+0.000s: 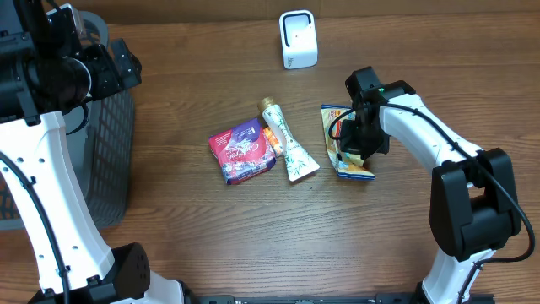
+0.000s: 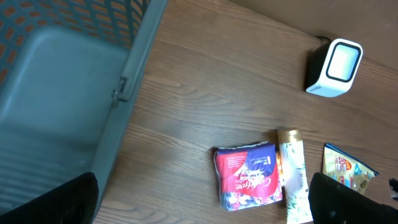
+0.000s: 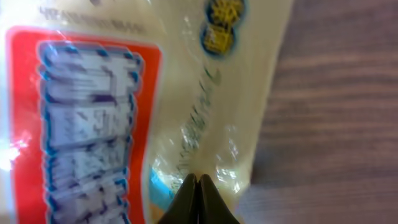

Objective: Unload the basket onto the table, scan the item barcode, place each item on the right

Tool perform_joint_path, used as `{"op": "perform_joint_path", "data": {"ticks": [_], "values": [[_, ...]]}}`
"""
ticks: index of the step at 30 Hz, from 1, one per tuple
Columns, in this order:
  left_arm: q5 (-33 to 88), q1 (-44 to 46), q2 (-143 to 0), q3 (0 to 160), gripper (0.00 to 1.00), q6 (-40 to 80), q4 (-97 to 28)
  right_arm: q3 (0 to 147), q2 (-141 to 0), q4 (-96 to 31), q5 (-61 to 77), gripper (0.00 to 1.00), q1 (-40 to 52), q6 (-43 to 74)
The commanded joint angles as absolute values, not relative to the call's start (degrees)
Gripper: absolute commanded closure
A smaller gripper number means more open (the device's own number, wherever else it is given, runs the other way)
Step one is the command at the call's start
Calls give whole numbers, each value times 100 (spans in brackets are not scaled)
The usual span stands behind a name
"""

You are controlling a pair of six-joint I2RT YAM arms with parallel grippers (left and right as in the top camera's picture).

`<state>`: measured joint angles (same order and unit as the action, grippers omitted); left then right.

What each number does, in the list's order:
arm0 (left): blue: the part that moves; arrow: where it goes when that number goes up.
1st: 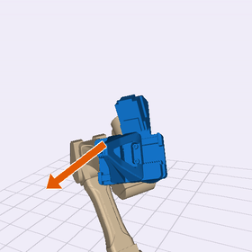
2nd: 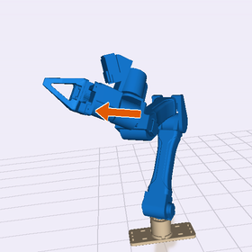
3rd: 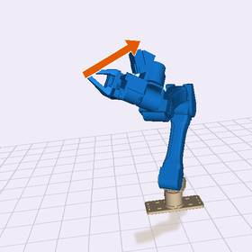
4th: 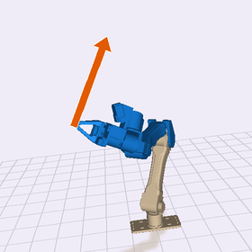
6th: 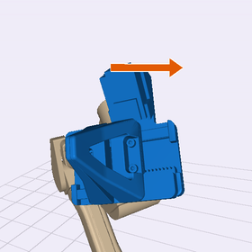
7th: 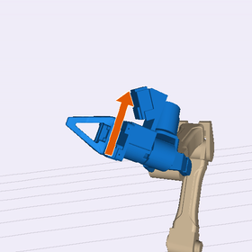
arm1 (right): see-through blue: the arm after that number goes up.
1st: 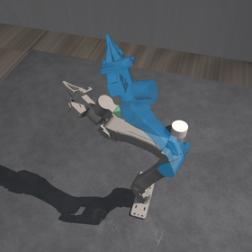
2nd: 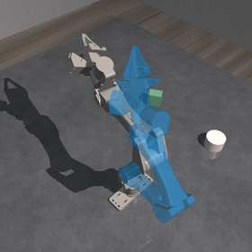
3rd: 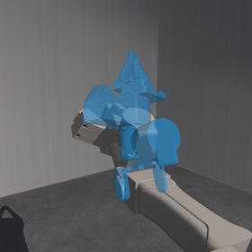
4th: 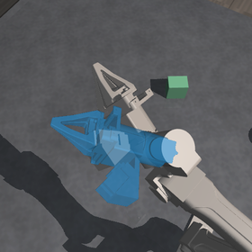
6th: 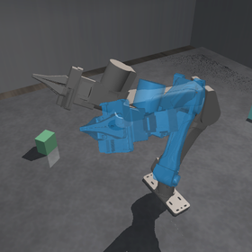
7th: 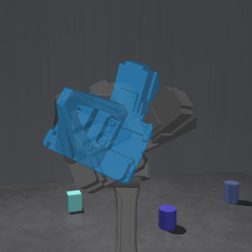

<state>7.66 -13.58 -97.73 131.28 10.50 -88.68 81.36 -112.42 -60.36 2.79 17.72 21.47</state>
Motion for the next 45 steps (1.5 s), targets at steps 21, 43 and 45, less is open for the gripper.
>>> {"op": "perform_joint_path", "data": {"ticks": [21,43,45], "values": [[725,-1332,-9749,13205,0,1028,-8847,7046,-10812,-4233,1406,96,1798,2401],[725,-1332,-9749,13205,0,1028,-8847,8772,-10683,-5798,3044,96,1225,1706],[725,-1332,-9749,13205,0,1028,-8847,8700,-10700,-5601,3387,96,1240,1601]]}}
